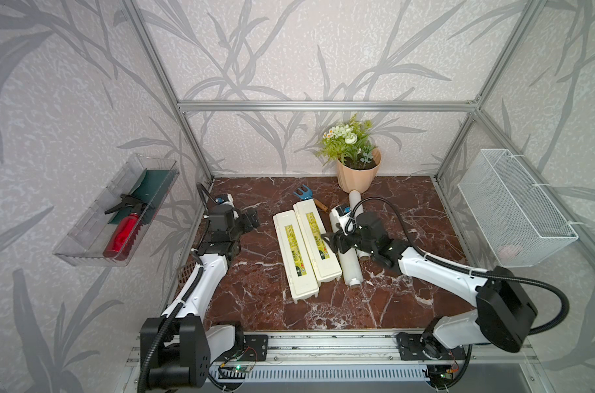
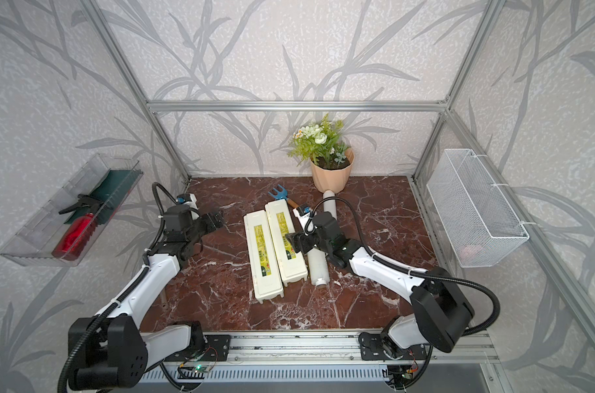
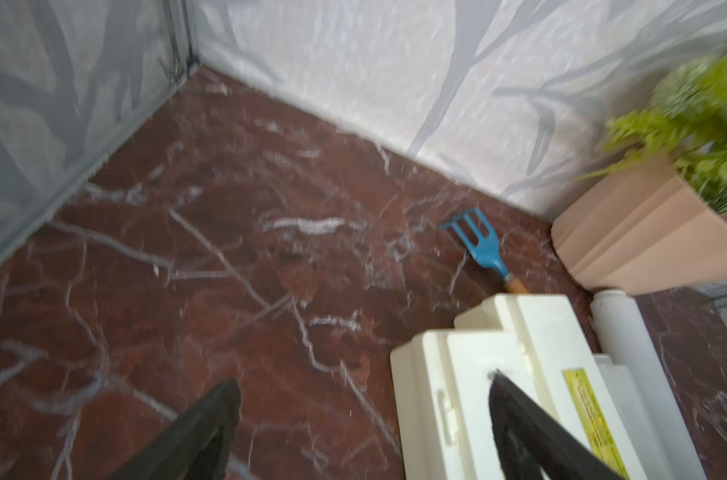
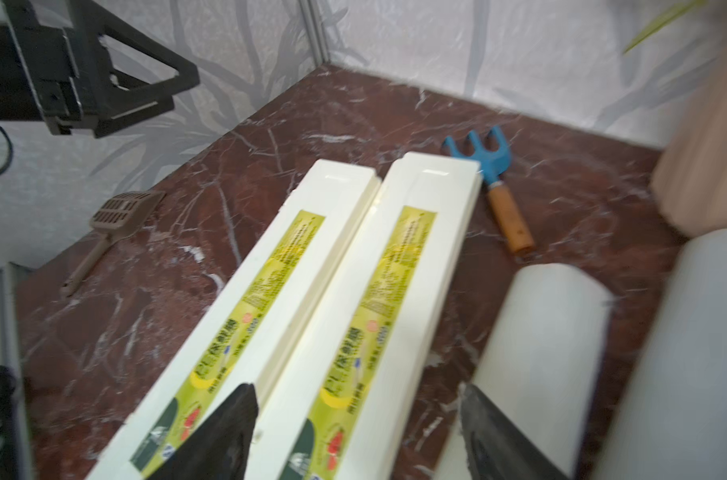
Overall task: Put plastic wrap rolls into dispensers
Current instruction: Adjust the plastic wrap cutting box at the center of the board.
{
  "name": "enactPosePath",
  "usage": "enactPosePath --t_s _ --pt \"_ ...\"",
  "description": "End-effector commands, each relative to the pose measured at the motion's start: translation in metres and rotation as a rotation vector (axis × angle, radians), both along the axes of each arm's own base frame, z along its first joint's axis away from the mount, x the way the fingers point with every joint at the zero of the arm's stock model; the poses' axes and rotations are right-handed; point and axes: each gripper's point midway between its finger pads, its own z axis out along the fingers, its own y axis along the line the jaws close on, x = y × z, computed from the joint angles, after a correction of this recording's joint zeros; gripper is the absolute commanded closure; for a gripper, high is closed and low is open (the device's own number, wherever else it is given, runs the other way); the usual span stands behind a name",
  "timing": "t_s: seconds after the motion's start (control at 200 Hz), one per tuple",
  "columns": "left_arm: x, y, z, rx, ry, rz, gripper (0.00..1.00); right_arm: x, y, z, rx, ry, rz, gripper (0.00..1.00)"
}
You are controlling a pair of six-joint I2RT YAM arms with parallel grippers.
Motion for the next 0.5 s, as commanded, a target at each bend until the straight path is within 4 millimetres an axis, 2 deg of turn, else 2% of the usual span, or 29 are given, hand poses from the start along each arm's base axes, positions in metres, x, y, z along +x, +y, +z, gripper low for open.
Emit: enactPosePath --t_s 0.0,0.075,0.135,0.16,0.23,0.36,0.495 --pt "-0.022 -0.004 -0.019 -0.074 0.128 0.027 0.07 -0.025 0.045 0.0 0.061 0.138 0.14 0.33" --pt "-0.024 -0.002 -0.018 -0.069 0.126 0.034 0.07 -0.031 0.069 -0.005 0.098 0.195 0.196 0.39" --pt "-0.024 -0.002 -0.017 -0.071 0.126 0.036 0.07 -0.032 0.079 -0.007 0.124 0.232 0.206 0.41" --pt "-0.024 -0.002 -0.017 -0.073 0.128 0.034 0.06 -0.031 0.084 -0.019 0.117 0.265 0.206 0.41" --pt "-0.023 -0.003 -0.018 -0.081 0.135 0.026 0.06 -0.029 0.092 -0.03 0.119 0.304 0.201 0.44" --pt "-0.021 -0.004 -0.022 -0.087 0.157 0.023 0.06 -0.019 0.093 -0.051 0.065 0.329 0.127 0.44" --pt "-0.018 -0.006 -0.027 -0.096 0.175 0.009 0.06 -0.007 0.086 -0.063 0.025 0.331 0.046 0.44"
